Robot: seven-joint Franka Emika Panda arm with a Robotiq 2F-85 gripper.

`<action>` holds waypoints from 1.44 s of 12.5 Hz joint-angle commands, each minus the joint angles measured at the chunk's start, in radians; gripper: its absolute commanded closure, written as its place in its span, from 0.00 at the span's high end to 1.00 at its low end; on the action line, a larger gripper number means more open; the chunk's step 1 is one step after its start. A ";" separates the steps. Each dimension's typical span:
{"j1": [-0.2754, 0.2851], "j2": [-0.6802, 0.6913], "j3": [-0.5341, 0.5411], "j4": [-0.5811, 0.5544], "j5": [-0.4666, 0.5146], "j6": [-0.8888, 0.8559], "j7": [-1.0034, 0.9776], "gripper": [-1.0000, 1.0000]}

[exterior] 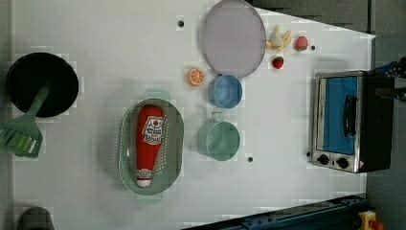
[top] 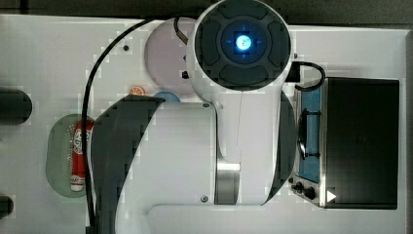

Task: Pick ketchup from strainer and place it on the table

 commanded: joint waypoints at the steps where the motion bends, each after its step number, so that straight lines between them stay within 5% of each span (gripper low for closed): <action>1: -0.103 -0.234 0.050 -0.177 0.012 -0.155 0.013 0.79; 3: -0.087 -0.217 0.091 -0.177 0.013 -0.143 0.013 1.00; 18: -0.034 0.161 0.701 -0.207 0.008 0.280 0.028 1.00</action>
